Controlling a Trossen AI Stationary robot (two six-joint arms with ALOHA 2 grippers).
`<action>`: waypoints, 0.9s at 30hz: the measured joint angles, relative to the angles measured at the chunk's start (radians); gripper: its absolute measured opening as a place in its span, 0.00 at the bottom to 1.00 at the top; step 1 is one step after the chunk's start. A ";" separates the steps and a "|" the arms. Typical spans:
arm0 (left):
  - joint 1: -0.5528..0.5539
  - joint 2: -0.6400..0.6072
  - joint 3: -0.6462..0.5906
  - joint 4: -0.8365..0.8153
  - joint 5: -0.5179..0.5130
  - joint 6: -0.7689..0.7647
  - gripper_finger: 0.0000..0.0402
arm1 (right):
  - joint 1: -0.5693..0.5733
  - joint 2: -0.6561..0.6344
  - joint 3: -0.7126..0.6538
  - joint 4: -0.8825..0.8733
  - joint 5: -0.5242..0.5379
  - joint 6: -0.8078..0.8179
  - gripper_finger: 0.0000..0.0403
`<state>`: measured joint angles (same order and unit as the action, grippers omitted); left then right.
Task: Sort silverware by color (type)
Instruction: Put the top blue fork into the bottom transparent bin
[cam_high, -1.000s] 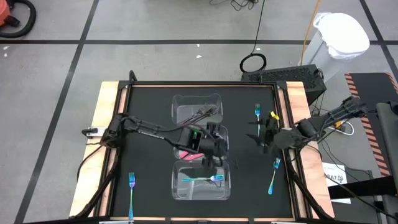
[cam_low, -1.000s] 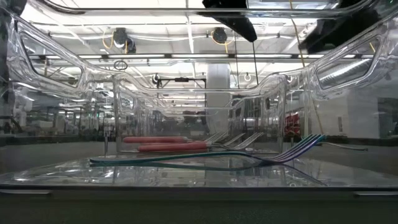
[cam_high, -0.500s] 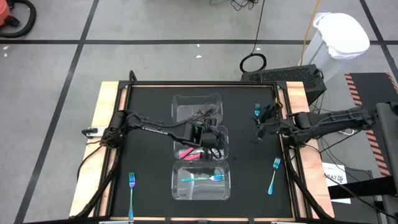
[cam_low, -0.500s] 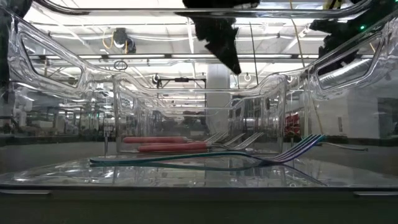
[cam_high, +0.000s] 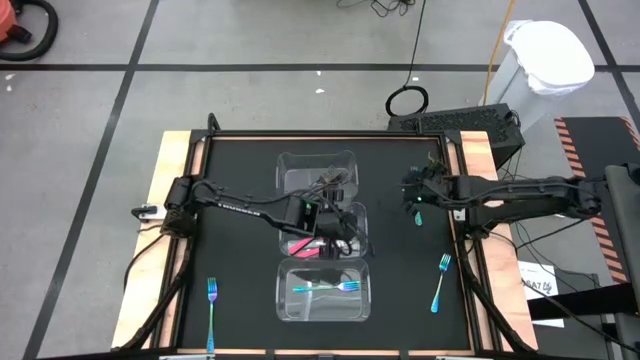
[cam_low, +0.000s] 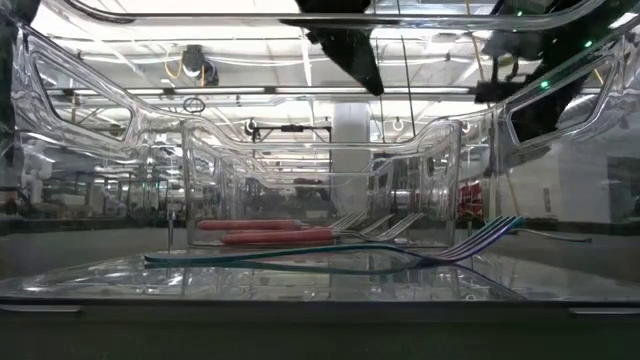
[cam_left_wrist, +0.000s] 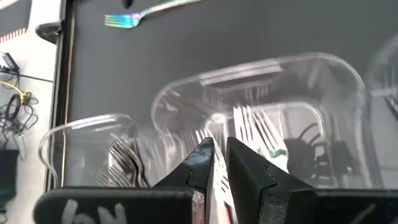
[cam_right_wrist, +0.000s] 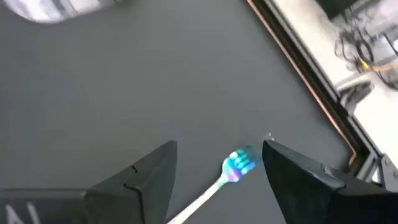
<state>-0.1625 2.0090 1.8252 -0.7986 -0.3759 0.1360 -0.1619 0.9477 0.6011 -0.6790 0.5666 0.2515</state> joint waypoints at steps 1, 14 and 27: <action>-0.004 0.000 0.000 -0.014 -0.008 0.000 0.12 | -0.018 0.019 -0.003 0.002 -0.002 -0.002 0.57; 0.016 -0.200 -0.324 -0.018 -0.097 -0.081 0.12 | -0.127 0.130 -0.061 0.088 -0.024 0.023 0.57; 0.016 -0.890 -1.020 0.634 -0.103 -0.021 0.12 | -0.126 0.130 -0.158 0.098 -0.083 0.390 0.57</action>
<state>-0.1463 1.1194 0.8047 -0.1648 -0.4793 0.1148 -0.2881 1.0779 0.4434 -0.5812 0.4831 0.6412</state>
